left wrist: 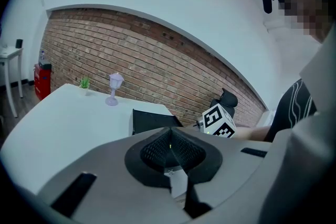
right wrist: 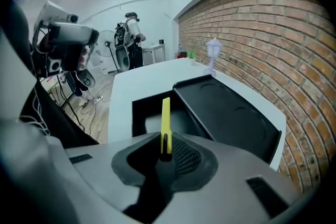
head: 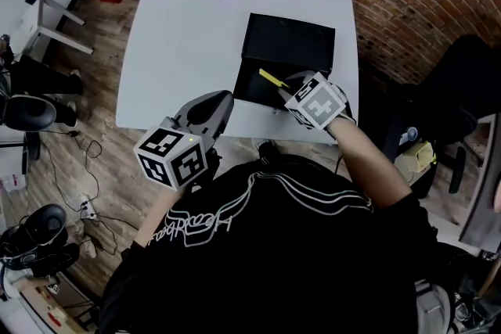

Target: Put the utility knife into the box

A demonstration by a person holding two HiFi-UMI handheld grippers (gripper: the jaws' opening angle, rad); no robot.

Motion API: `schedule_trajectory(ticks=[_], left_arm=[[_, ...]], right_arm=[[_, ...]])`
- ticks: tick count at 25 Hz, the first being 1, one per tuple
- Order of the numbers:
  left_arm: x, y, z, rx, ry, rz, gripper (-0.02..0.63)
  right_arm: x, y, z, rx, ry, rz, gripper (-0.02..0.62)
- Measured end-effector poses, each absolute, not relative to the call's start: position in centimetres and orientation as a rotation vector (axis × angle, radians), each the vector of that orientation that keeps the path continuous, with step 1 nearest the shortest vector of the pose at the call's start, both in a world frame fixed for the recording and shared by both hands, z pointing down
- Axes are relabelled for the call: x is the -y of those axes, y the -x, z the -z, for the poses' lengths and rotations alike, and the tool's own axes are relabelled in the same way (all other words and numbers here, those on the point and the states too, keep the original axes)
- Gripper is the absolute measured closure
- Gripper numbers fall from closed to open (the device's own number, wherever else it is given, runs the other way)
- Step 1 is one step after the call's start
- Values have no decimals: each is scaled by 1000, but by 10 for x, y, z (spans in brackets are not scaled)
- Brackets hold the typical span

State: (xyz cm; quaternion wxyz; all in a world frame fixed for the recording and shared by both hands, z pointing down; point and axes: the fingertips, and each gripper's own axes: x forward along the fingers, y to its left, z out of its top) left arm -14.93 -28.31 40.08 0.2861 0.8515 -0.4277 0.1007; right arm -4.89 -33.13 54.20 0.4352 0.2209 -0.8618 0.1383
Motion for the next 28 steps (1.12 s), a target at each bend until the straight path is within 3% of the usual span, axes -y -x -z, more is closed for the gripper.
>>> schedule_trajectory(ticks=[23, 28], left_arm=[[301, 190, -414, 1216, -2187, -186, 574], [298, 192, -414, 1219, -2184, -175, 575]], right_arm=[[340, 45, -613, 1876, -445, -327, 523], [337, 58, -600, 1978, -445, -377, 448]])
